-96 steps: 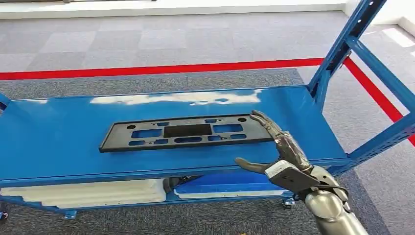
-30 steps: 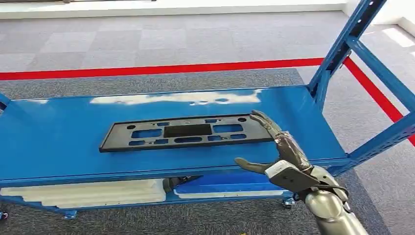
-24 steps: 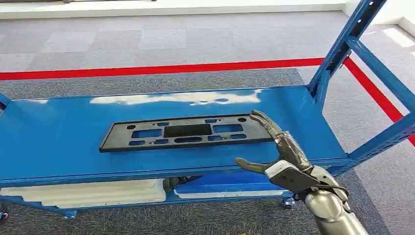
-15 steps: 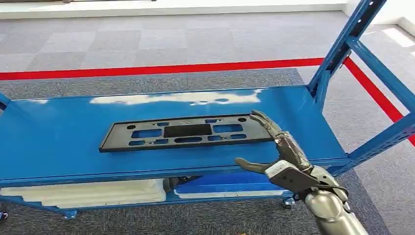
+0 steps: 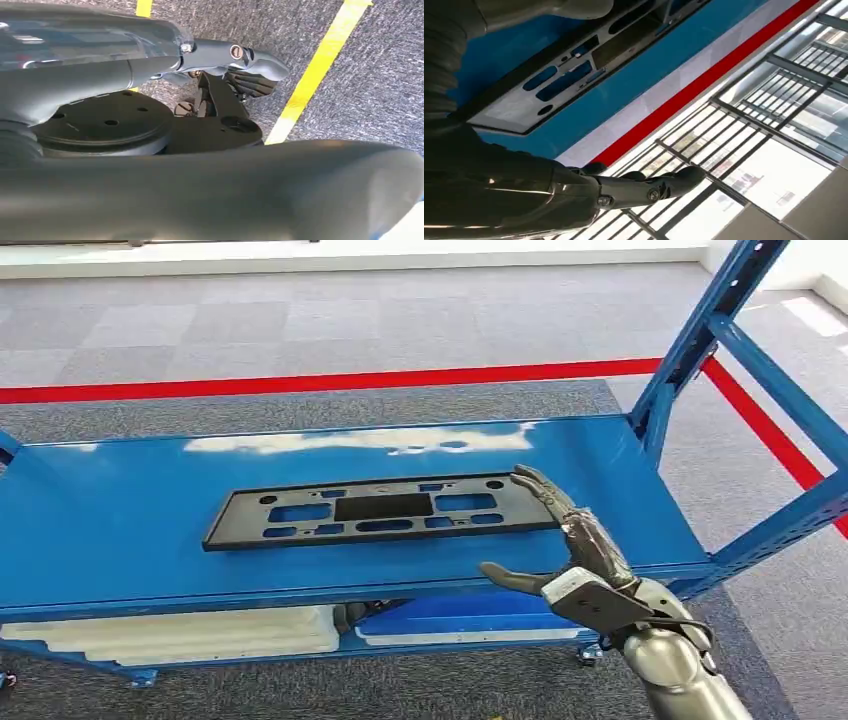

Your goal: Take the parts from the cabinet and place them on the table.

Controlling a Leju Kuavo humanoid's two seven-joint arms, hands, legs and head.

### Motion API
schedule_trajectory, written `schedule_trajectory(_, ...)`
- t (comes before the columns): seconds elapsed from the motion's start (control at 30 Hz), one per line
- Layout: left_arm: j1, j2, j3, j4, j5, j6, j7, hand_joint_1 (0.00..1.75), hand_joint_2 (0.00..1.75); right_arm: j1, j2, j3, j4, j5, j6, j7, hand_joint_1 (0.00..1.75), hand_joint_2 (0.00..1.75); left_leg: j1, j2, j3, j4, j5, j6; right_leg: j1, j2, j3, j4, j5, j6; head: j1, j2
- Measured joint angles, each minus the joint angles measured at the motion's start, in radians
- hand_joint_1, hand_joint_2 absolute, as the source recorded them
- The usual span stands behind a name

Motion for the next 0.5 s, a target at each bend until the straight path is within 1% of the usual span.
schedule_trajectory(0.5,0.000,0.000,0.000,0.000,0.000,0.000,0.000,0.00,0.00,0.000,0.000,0.000,0.000,0.000,0.000,0.000,0.00,1.75,0.000,0.000,0.000,0.000,0.000,0.000,0.000,0.000,0.000,0.000,0.000,0.000,0.000,0.000)
